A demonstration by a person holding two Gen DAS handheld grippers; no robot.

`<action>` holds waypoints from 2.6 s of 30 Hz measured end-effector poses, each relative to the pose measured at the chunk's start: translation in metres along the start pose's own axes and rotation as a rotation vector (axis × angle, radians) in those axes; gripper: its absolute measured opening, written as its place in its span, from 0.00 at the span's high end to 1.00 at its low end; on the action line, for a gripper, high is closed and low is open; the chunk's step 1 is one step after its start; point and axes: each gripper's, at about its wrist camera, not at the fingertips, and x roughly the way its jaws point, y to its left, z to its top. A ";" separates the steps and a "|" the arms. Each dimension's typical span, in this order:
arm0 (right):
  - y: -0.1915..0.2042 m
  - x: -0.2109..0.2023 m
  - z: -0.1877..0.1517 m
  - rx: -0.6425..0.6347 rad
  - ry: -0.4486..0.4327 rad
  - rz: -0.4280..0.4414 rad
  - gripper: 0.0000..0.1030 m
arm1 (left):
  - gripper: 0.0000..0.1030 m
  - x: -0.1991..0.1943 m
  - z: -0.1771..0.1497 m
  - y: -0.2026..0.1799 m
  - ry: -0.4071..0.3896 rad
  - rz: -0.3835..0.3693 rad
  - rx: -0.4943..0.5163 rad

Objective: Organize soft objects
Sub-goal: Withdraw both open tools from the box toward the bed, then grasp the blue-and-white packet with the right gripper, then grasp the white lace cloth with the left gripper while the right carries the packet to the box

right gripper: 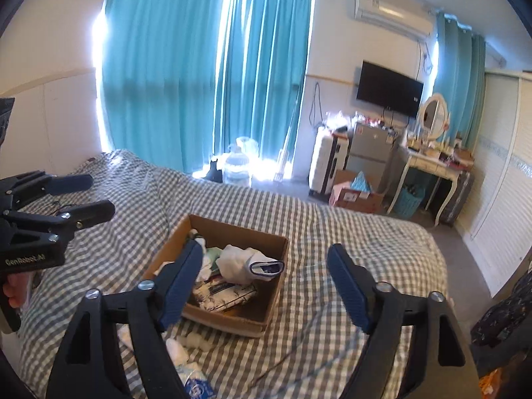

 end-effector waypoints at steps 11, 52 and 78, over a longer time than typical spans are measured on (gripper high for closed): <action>0.033 -0.049 -0.041 -0.036 0.004 -0.013 0.00 | 0.26 -0.060 -0.059 0.008 -0.047 0.029 -0.066; 0.085 0.135 -0.241 0.069 0.461 0.227 0.09 | 0.26 0.073 -0.229 0.002 0.328 0.044 -0.170; 0.066 0.111 -0.223 0.097 0.321 0.110 0.49 | 0.77 0.114 -0.235 -0.013 0.431 -0.075 -0.148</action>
